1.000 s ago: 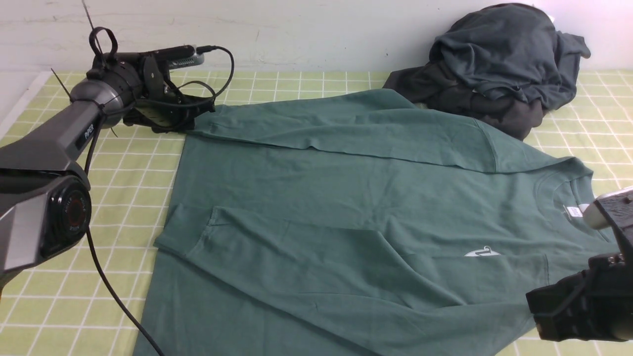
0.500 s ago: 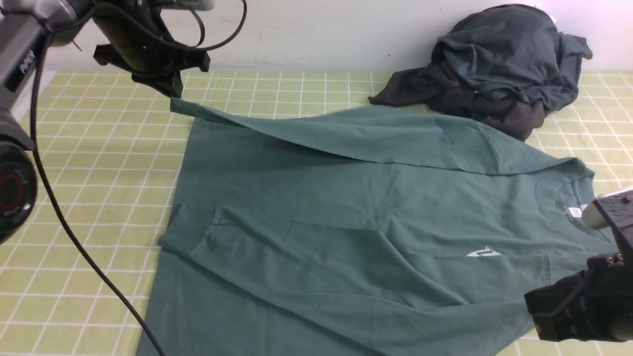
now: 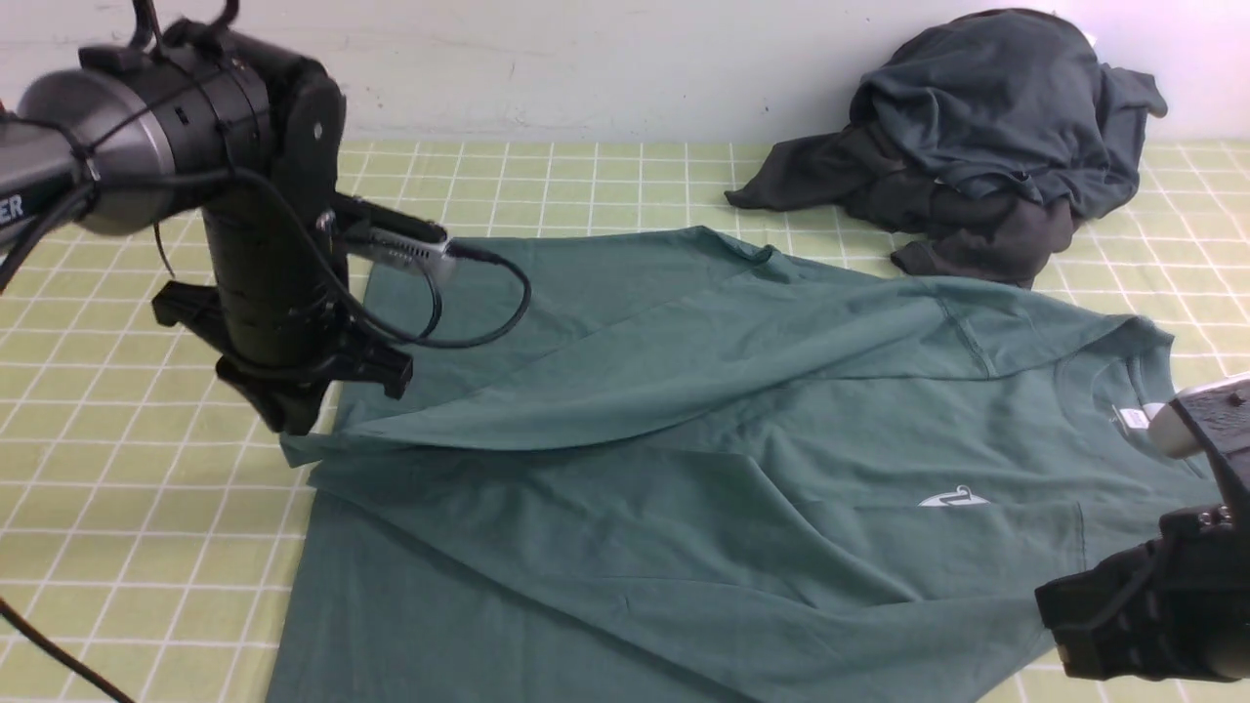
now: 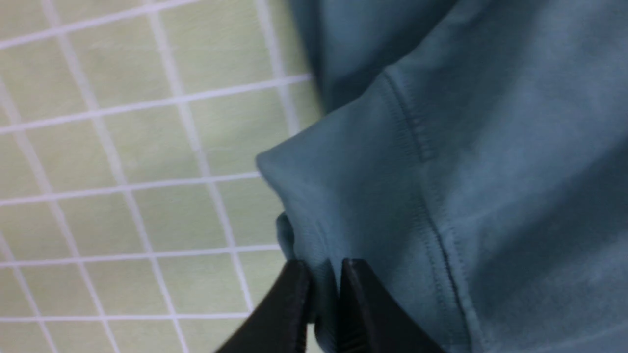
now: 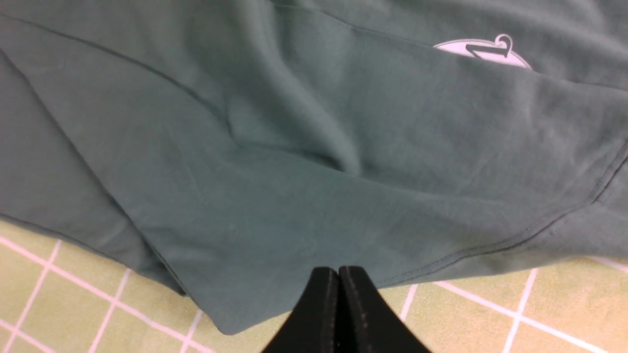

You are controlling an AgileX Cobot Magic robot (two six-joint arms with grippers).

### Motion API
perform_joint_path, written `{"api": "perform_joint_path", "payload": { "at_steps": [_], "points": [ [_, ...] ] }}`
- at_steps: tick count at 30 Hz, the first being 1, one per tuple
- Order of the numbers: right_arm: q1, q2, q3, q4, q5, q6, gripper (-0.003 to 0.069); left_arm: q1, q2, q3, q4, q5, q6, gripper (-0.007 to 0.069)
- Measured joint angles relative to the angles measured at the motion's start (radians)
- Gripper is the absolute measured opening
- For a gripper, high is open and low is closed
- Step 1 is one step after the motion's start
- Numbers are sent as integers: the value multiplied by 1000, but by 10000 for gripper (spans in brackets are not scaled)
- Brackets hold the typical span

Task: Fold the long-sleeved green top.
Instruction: Use the left arm to drag and drop the cuff onto the cuff closest to the left arm, then use both arms simultaneously to clamp the lower edge of the clothing fabric

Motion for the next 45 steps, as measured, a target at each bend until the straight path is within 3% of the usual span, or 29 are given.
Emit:
{"api": "perform_joint_path", "payload": {
  "at_steps": [5,9,14,16,20,23,28,32,35,36,39,45],
  "points": [
    [0,0,0,12,10,-1,-14,-52,-8,53,47,-17,-18,174],
    [0,0,0,18,27,-6,-14,-96,-54,102,47,-6,-10,315],
    [0,0,-2,32,55,-19,-14,-154,-190,271,-13,1,99,390],
    [0,0,-2,60,73,-45,-14,-188,-284,441,-118,4,272,399],
    [0,0,-2,91,91,-95,-14,-200,-361,629,-193,-55,455,399],
    [0,0,-2,135,109,-154,-14,-200,-419,784,-216,-221,640,399],
    [0,0,-2,203,116,-237,-14,-200,-426,911,-226,-514,778,399],
    [0,0,-3,241,124,-284,-14,-200,-420,923,-219,-545,795,368],
    [0,0,-3,261,132,-317,-14,-204,-417,923,-213,-550,795,277],
    [0,0,-3,264,135,-337,-14,-206,-418,925,-207,-563,794,192],
    [0,-1,-3,273,150,-377,-14,-206,-441,933,-197,-599,794,60],
    [0,-42,-11,308,168,-576,-14,-206,-617,938,-192,-638,778,-1]
  ]
}}
